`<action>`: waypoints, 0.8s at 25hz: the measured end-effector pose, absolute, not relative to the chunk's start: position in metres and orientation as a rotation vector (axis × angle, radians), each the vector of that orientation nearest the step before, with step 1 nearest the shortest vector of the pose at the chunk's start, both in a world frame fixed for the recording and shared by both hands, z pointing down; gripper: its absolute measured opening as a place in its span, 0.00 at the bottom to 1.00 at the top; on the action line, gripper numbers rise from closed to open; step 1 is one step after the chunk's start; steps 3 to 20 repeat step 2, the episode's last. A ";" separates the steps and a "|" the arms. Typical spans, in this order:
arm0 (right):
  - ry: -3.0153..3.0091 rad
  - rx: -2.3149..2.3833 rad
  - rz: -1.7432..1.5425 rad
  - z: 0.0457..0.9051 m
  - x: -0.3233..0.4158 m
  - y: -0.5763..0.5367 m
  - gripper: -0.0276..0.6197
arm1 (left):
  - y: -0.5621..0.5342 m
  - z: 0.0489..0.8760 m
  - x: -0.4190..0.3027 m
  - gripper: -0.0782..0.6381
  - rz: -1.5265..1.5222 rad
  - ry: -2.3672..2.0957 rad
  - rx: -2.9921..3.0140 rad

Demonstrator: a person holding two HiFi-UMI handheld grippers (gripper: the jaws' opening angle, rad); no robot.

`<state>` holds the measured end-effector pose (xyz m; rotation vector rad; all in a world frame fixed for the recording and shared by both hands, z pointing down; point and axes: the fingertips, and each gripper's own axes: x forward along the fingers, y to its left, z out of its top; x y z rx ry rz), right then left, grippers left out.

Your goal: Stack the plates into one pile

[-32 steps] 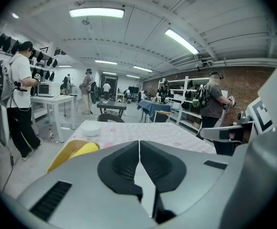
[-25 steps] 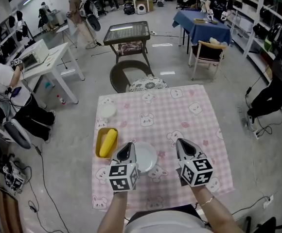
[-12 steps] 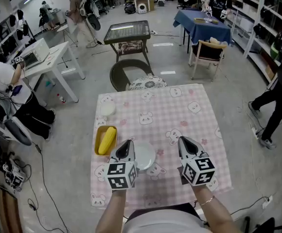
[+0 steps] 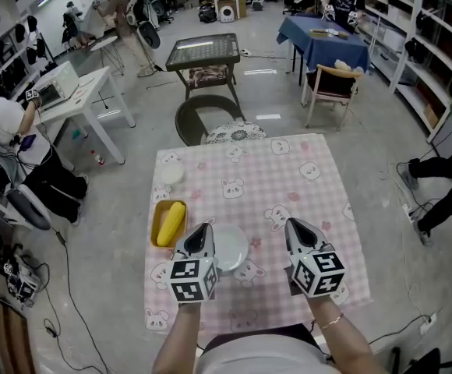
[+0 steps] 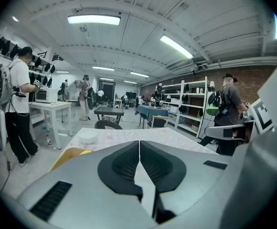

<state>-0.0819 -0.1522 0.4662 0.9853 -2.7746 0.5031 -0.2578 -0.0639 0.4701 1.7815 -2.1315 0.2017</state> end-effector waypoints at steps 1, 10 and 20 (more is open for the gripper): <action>-2.775 0.985 0.502 0.465 -0.081 -0.152 0.05 | -0.063 0.469 -0.257 0.14 0.202 -2.132 1.781; -2.776 0.985 0.500 0.464 -0.080 -0.151 0.05 | -0.062 0.469 -0.256 0.14 0.203 -2.132 1.781; -2.776 0.985 0.500 0.464 -0.080 -0.151 0.05 | -0.062 0.469 -0.256 0.14 0.203 -2.132 1.781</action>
